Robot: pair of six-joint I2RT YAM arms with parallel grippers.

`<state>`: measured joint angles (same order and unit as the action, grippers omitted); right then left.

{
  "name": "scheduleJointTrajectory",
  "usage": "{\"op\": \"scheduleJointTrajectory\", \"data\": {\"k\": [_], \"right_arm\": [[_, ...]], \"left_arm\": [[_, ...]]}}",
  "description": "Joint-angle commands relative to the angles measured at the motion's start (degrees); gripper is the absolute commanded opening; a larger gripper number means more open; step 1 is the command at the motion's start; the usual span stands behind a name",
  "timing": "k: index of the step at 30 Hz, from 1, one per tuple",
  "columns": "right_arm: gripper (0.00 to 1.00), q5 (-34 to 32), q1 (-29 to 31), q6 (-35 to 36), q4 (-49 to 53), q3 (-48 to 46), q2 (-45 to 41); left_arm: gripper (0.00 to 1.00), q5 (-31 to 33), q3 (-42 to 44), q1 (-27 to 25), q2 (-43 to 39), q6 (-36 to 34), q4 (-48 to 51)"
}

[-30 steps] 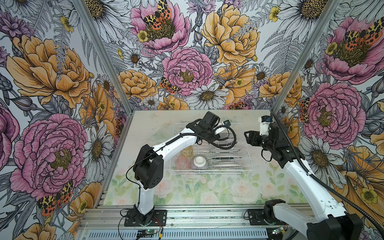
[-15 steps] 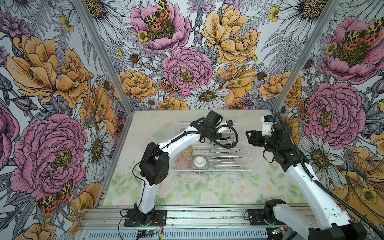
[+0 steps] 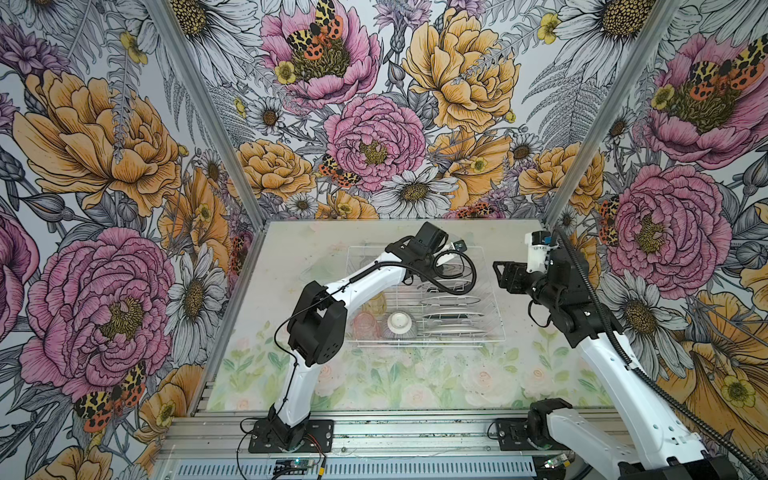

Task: Unload the mixed dishes from the dish rack
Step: 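Lower the left gripper onto the rim of the printed plate and close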

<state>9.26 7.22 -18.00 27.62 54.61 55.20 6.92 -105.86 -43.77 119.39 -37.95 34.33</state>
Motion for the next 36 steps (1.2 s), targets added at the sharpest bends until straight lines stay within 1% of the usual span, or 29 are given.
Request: {"op": "scheduleJointTrajectory", "data": {"k": [1,13,20,21,35,36], "right_arm": [[0.71,-0.72,0.25,0.73,-0.19,-0.64,-0.71],[0.71,-0.91,0.25,0.86,-0.18,-1.41,-0.63],[0.71,-1.43,0.25,1.57,-0.23,-2.47,-1.02],[0.71,-1.43,0.25,1.73,-0.23,-2.56,-0.95],[0.71,-1.43,0.25,2.18,-0.28,-3.17,-0.84],[0.71,-1.51,0.25,2.14,-0.21,-3.33,-1.04]], "left_arm": [[0.34,1.52,-1.34,-0.47,0.65,-0.45,-1.98],[0.23,1.69,-1.81,-0.51,1.97,-0.7,-2.2],[0.22,3.44,-0.5,-0.6,2.06,-1.51,-3.9],[0.19,3.73,-0.28,-0.57,2.07,-1.59,-4.07],[0.13,4.53,0.75,-0.87,1.54,-1.51,-5.84],[0.1,4.59,0.87,-0.88,1.58,-1.47,-5.96]]}}
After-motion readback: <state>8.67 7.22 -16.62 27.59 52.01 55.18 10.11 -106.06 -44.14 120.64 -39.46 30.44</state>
